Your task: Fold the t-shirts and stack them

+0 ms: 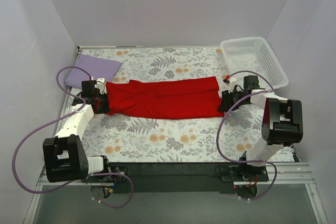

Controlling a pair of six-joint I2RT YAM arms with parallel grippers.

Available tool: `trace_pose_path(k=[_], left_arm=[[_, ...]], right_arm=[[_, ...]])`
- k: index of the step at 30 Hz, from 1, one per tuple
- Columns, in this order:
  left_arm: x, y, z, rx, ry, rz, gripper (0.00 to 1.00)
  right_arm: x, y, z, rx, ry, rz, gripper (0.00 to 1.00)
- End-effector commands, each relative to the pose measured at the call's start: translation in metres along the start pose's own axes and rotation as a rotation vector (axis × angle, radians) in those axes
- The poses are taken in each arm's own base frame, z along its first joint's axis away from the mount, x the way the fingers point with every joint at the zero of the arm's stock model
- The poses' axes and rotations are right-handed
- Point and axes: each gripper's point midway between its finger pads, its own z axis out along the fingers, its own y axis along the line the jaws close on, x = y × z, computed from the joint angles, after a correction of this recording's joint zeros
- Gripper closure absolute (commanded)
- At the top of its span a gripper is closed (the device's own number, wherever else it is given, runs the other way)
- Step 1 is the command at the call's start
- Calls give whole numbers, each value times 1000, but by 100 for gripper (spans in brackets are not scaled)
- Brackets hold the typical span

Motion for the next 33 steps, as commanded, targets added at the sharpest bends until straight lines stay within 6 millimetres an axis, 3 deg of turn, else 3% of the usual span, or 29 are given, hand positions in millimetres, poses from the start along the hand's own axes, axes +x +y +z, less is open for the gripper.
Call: trace_pose_path(k=[1, 7, 20, 25, 27, 30, 33], left_arm=[[-12, 0, -8, -6, -52, 26, 100], [-11, 6, -11, -35, -45, 62, 100], [-2, 20, -30, -96, 24, 248, 100], [22, 21, -32, -90, 98, 287, 100], [36, 7, -31, -11, 134, 316, 100], [57, -2, -30, 33, 190, 339, 100], [61, -7, -30, 56, 190, 323, 100]], right_arm=[[14, -3, 3, 16, 58, 27, 65], [18, -10, -7, 66, 76, 1, 98], [26, -48, -46, 194, 67, -74, 99], [28, -55, -53, 189, 66, -80, 99], [29, -58, -56, 182, 64, -88, 99], [32, -55, -56, 143, 69, -99, 99], [35, -45, -53, 88, 72, -100, 99]])
